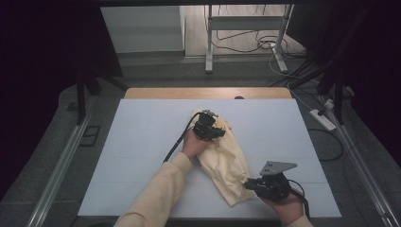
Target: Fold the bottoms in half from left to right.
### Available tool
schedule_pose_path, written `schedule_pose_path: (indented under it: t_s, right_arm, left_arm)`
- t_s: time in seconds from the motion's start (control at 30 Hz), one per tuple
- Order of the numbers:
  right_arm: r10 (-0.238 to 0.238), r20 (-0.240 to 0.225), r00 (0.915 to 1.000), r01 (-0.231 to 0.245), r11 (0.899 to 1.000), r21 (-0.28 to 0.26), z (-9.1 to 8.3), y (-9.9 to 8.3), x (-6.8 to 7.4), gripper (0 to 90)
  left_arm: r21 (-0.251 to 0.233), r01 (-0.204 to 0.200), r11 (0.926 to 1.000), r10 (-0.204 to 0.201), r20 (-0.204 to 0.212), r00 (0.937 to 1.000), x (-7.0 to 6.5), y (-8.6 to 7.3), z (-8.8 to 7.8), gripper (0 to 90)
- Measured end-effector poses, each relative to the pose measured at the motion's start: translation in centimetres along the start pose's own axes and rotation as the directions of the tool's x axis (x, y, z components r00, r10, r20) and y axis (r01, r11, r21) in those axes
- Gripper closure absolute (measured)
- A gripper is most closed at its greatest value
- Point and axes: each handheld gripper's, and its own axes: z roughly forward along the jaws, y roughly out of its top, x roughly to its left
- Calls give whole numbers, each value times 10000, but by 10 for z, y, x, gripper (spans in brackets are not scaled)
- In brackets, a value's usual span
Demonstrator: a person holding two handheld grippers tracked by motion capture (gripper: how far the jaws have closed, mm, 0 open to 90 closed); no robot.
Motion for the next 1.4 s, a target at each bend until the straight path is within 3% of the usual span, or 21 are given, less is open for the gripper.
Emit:
schedule_pose_path:
  t_s: [0.27,0.4,0.53,0.7,0.9,1.1,1.4]
  right_arm:
    - [33,93,10000,-34,10000,92,1,-2,-2,818]
    - [-12,166,9999,10,10000,86,1,-3,-3,788]
    - [-83,463,9989,87,9999,-72,-2,-2,-4,622]
    - [251,857,9960,-211,9986,-477,-6,1,-7,432]
    - [401,776,9962,-352,9973,-637,-9,5,-11,389]
    - [665,902,9937,-590,9948,-833,-9,10,-17,379]
    - [650,934,9935,-571,9947,-855,-8,16,-27,379]
  left_arm:
    - [-90,-135,9999,134,-54,9999,-2,0,-3,765]
    - [-451,-221,9987,214,-152,9997,-4,0,-11,626]
    - [-718,-440,9965,417,-330,9986,-7,-1,-24,459]
    - [-823,-571,9950,551,-258,9981,-9,-5,-43,379]
    - [-1003,-805,9917,772,-367,9963,-12,-16,-64,363]
    - [-944,-1079,9897,1007,-784,9918,-17,-25,-79,346]
    - [-1042,-1051,9890,953,-947,9909,-18,-43,-95,335]
